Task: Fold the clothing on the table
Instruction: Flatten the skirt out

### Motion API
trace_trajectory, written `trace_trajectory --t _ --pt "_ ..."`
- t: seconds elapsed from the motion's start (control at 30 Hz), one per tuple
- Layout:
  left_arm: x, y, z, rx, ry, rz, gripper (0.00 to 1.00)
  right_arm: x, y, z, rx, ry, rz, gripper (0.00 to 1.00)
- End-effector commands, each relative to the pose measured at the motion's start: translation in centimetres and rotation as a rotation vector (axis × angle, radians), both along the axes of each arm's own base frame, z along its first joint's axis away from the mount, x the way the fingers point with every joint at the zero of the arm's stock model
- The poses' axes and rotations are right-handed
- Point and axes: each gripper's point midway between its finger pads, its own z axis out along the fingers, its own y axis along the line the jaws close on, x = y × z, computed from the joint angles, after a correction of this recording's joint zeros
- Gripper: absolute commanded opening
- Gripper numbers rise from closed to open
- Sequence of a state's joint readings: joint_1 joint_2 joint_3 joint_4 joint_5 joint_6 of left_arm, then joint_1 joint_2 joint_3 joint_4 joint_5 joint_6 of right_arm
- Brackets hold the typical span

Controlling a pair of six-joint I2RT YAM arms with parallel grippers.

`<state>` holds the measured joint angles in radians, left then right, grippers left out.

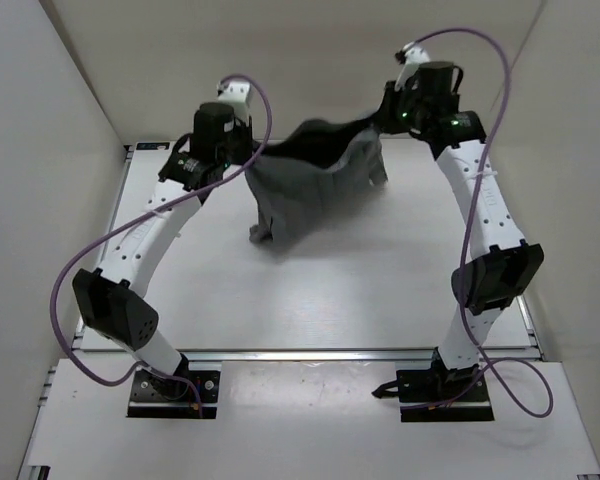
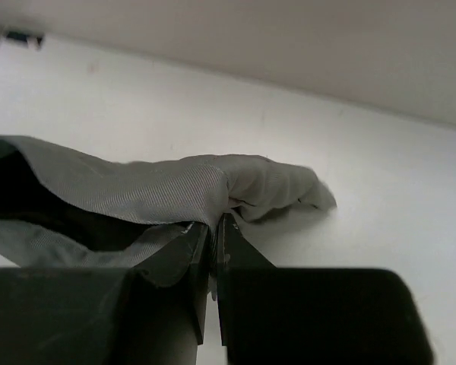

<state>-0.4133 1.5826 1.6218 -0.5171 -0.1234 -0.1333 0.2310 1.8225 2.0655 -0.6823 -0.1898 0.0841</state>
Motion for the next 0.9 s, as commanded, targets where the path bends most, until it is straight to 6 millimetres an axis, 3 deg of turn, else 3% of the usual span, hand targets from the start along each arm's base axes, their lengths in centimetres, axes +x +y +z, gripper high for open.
trace_trajectory --t 0.0,0.03,0.1,0.13,0.17,0.2,0.27,0.3,0.33,0.37,0.4,0.43,0.47,0.53,0.6,0.67,0.7,0.77,0.8,0.87 --pt "-1.8 -0.1 13.6 -0.031 -0.311 0.013 0.00 -2.4 -2.6 13.4 0.074 -0.327 -0.026 0.00" --pt "-2.9 -0.1 15.2 -0.032 -0.353 0.022 0.00 -2.9 -2.9 14.3 0.050 -0.360 -0.036 0.00" --pt "-4.6 0.2 16.3 -0.042 -0.398 0.036 0.00 -5.2 -3.3 15.7 0.024 -0.396 -0.050 0.00" --pt "-5.7 0.3 15.8 -0.063 -0.401 0.024 0.00 -6.2 -3.6 15.1 0.013 -0.384 -0.054 0.00" --pt "-7.0 1.2 16.6 -0.083 -0.429 0.023 0.00 -6.7 -4.2 14.7 0.001 -0.374 -0.067 0.01" --pt "-8.0 1.5 14.4 -0.093 -0.392 0.024 0.00 -7.5 -4.2 12.4 -0.015 -0.329 -0.073 0.00" --pt "-9.8 1.3 8.2 -0.053 -0.277 0.011 0.00 -10.4 -4.9 6.7 -0.057 -0.232 -0.091 0.00" --pt "-11.3 2.2 7.6 -0.047 -0.275 0.027 0.00 -11.0 -4.8 5.5 -0.058 -0.222 -0.090 0.00" --pt "-12.4 1.7 4.3 -0.022 -0.217 0.011 0.00 -12.9 -5.0 2.5 -0.046 -0.160 -0.078 0.00" --pt "-14.0 2.7 2.5 -0.015 -0.182 0.028 0.00 -13.9 -5.0 -0.9 -0.038 -0.083 -0.072 0.00" --pt "-15.8 3.5 1.0 -0.022 -0.138 0.028 0.00 -15.8 -5.3 -1.2 -0.021 -0.073 -0.073 0.00" --pt "-16.5 4.1 1.1 -0.048 -0.132 0.030 0.00 -17.5 -5.0 -1.9 -0.012 -0.060 -0.057 0.00" --pt "-17.3 5.1 -0.1 -0.040 -0.085 0.042 0.00 -18.5 -4.8 -2.9 -0.010 -0.021 -0.055 0.01" --pt "-18.2 6.3 0.7 -0.064 -0.083 0.051 0.00 -20.0 -4.7 -2.6 -0.006 -0.011 -0.054 0.00" --pt "-17.8 7.7 2.2 -0.058 -0.108 0.083 0.00 -19.9 -4.8 -1.4 0.016 -0.013 -0.047 0.00" --pt "-16.7 7.6 2.7 -0.037 -0.103 0.077 0.00 -18.1 -4.7 -1.9 0.043 0.021 -0.024 0.00" --pt "-15.8 7.2 2.9 -0.021 -0.109 0.072 0.00 -17.3 -4.8 -1.1 0.048 -0.006 -0.025 0.00" --pt "-13.9 6.5 2.3 -0.010 -0.093 0.068 0.00 -14.8 -3.9 -1.9 0.017 0.007 -0.010 0.00" --pt "-12.5 6.1 1.5 0.009 -0.082 0.066 0.00 -13.8 -4.0 -1.3 0.012 -0.014 -0.017 0.00" --pt "-9.9 4.6 -0.2 -0.010 -0.043 0.038 0.00 -10.8 -3.6 -3.1 0.006 0.032 -0.014 0.00"
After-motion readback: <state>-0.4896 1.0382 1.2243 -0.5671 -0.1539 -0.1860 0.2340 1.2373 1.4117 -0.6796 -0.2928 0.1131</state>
